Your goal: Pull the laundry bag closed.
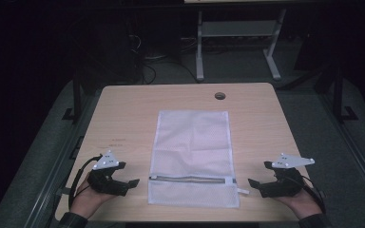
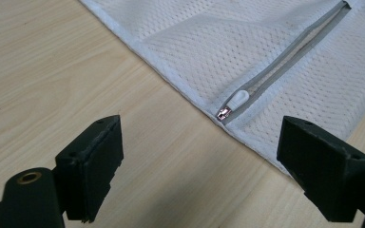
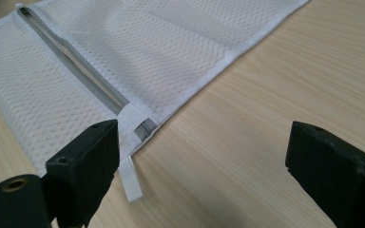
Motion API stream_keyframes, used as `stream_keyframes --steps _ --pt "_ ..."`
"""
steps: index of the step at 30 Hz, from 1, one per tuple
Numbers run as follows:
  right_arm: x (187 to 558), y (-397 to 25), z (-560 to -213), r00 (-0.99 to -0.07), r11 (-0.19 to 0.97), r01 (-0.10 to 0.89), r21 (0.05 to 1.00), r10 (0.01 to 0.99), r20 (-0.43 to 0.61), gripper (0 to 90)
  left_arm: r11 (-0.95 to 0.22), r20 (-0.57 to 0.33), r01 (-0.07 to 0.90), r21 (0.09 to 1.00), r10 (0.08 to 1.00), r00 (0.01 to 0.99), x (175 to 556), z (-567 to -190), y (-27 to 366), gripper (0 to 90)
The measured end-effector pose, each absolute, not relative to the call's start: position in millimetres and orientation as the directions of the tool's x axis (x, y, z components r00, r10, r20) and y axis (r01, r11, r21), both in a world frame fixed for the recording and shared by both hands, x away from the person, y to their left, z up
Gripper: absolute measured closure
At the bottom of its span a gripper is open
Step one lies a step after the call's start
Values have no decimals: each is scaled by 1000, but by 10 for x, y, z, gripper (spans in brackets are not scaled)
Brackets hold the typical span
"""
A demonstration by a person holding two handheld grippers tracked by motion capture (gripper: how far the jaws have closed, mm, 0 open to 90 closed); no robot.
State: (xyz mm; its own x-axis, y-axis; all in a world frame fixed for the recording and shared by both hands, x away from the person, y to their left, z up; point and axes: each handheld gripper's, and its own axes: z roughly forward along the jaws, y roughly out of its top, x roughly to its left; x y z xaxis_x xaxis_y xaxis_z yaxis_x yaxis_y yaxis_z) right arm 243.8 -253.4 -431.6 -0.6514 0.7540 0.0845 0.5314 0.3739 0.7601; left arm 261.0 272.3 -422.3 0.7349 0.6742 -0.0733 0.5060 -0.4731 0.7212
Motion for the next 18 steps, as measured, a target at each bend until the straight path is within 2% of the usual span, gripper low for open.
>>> stream_keyframes --steps 6,9,10,14,15,16,17,18 --pt "2448 -2505 -4317 -664 383 527 759 743 86 110 -471 -73 497 729 668 741 2594 -4209 2723 225" --pt "2463 -2476 -4320 -676 392 520 759 732 85 112 -467 -78 492 735 662 746 2584 -4196 2719 324" --pt "2463 -2476 -4320 -676 392 520 759 732 85 112 -468 -77 491 735 662 746 2582 -4194 2714 324" --pt "2479 -2453 -4320 -686 401 515 757 723 84 115 -465 -78 485 741 658 749 2595 -4181 2681 521" --pt "2479 -2453 -4320 -686 401 515 757 723 84 115 -458 -82 485 745 659 748 2604 -4172 2672 521" --pt "2484 -2448 -4318 -687 401 515 758 722 85 115 -452 -84 484 749 660 747 2612 -4165 2665 569" --pt "2485 -2443 -4315 -688 401 515 758 721 86 115 -455 -83 482 749 657 749 2624 -4160 2658 622" --pt "2487 -2428 -4308 -690 405 513 757 719 83 117 -459 -80 481 747 656 751 2643 -4160 2646 713"
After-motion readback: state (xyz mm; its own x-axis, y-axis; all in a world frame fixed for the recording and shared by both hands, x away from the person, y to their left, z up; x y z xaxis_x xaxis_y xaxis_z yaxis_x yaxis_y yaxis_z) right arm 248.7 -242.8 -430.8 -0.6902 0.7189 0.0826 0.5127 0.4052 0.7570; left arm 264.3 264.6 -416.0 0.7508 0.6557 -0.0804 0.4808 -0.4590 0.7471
